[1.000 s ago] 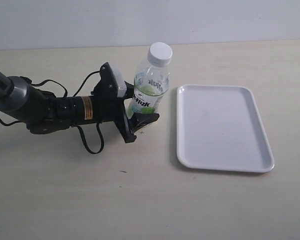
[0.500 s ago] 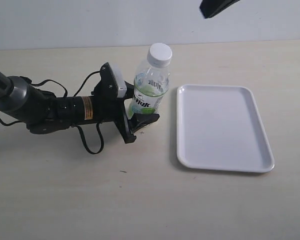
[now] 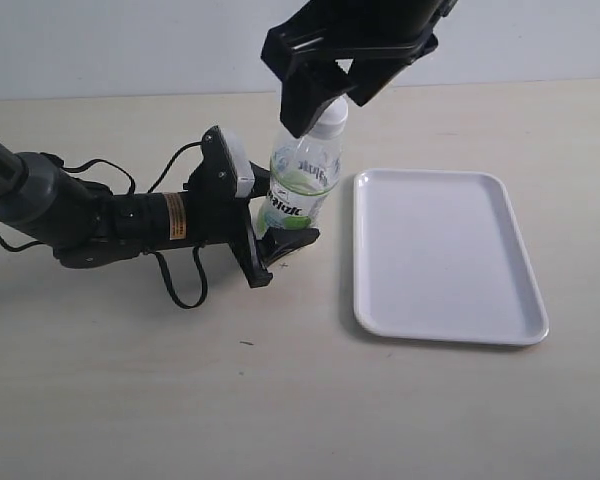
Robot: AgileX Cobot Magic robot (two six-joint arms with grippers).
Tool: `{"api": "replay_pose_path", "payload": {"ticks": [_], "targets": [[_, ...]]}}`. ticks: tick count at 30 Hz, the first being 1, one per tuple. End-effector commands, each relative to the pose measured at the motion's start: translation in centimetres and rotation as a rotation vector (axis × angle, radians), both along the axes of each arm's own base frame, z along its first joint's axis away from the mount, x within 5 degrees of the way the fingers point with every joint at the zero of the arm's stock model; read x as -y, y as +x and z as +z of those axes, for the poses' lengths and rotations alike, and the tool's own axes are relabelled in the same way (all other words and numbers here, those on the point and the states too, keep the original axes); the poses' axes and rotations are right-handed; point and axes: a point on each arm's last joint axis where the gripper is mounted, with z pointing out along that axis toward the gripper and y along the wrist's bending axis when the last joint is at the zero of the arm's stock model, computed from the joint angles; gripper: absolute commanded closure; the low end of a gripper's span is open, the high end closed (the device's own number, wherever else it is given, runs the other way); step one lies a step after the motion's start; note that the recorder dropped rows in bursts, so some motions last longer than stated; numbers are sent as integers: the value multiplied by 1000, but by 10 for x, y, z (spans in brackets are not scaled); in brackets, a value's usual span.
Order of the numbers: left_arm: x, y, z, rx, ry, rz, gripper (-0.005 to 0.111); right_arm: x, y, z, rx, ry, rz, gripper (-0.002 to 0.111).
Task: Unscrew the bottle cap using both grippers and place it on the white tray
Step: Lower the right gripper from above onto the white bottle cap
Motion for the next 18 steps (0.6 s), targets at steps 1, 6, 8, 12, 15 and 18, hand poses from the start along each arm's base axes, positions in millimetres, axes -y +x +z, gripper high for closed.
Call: {"api": "replay_pose_path", "payload": {"ticks": [1,6,8,12,15,18], "targets": [[0,-3,-5,-9,58,-3,107,-2,6,-9,-17,-21,-29,39],[0,-3,-4,-8,47,-6,107,-3,12,-11,15,-19,-68,40],[0,-3,-4,-8,45,-7,107,-2,15,-10,49,-15,-86,41],[0,-3,-4,-8,45,-7,107,-4,18,-8,84,4,-92,43],[0,-3,-4,-8,45,-7,107,-4,18,-9,78,2,-90,43],[0,-3,-4,-8,45,-7,107,-4,18,-9,80,-1,-82,44]]}}
